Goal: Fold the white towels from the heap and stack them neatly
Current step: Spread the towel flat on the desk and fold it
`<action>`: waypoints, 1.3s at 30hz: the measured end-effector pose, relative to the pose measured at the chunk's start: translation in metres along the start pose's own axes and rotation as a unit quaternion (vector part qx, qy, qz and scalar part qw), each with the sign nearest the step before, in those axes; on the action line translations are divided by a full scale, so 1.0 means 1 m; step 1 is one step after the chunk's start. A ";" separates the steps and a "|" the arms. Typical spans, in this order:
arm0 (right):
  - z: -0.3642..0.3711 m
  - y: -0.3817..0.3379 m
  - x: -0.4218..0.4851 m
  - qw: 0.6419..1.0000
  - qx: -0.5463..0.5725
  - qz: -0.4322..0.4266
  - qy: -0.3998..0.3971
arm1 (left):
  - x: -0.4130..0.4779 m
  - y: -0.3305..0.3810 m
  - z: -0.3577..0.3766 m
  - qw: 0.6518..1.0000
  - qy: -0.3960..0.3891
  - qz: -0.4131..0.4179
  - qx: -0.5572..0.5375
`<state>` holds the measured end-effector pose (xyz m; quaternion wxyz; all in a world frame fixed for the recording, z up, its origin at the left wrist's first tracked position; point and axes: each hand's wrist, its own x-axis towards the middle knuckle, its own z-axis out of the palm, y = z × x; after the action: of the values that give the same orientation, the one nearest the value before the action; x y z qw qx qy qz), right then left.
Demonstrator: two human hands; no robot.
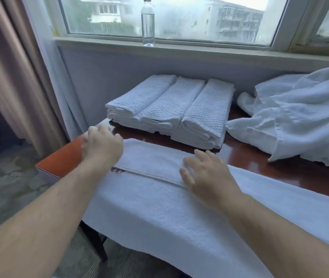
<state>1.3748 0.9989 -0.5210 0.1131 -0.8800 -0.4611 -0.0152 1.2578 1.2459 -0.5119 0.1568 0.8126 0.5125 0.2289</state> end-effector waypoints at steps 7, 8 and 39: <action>0.006 -0.032 0.040 0.995 0.025 -0.091 -0.035 | 0.024 0.004 -0.025 0.989 -0.128 -0.009 0.079; 0.007 -0.039 0.045 0.994 0.017 -0.100 -0.048 | 0.024 0.006 -0.028 0.988 -0.134 0.007 0.072; 0.027 -0.059 0.050 0.988 -0.011 -0.122 -0.095 | 0.059 -0.021 0.004 0.988 -0.084 0.130 -0.011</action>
<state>1.3535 1.0780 -0.5302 0.0568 -0.8160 -0.5732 0.0499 1.2659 1.3085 -0.5126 0.1773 0.8869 0.3851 0.1835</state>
